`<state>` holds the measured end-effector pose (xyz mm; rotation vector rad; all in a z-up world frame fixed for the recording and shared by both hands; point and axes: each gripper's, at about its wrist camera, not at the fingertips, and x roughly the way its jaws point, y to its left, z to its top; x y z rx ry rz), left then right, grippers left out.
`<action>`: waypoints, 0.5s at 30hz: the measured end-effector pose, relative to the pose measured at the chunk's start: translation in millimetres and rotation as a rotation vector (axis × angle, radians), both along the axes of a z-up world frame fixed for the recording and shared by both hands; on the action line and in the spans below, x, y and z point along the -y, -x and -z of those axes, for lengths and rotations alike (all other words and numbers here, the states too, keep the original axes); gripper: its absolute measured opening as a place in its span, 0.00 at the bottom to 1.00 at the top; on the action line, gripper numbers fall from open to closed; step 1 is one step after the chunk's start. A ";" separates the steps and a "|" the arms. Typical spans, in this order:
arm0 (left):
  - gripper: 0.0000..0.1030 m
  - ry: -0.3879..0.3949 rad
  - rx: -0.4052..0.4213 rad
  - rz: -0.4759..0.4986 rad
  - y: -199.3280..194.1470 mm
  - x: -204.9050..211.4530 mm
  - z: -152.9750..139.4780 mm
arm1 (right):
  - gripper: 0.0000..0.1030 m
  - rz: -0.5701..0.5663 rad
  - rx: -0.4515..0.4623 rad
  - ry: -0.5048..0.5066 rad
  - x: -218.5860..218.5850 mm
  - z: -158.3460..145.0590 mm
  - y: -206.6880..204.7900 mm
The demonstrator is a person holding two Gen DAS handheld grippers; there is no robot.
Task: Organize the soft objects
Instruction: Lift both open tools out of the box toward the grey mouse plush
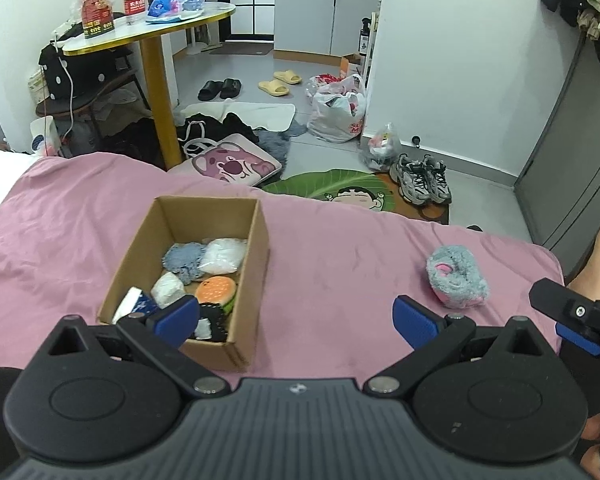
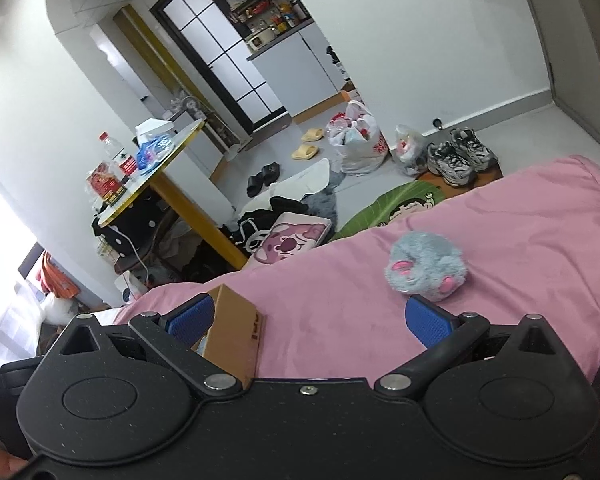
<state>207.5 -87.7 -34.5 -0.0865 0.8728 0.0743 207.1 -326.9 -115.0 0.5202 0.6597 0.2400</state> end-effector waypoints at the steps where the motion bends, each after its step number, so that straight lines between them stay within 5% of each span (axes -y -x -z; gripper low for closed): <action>1: 0.99 0.004 0.001 -0.001 -1.3 2.1 0.9 | 1.00 0.004 -0.006 -0.002 3.3 1.0 -1.4; 15: 0.88 0.110 -0.001 0.046 -37.8 28.7 32.9 | 0.99 0.077 -0.095 -0.014 35.0 31.5 -41.0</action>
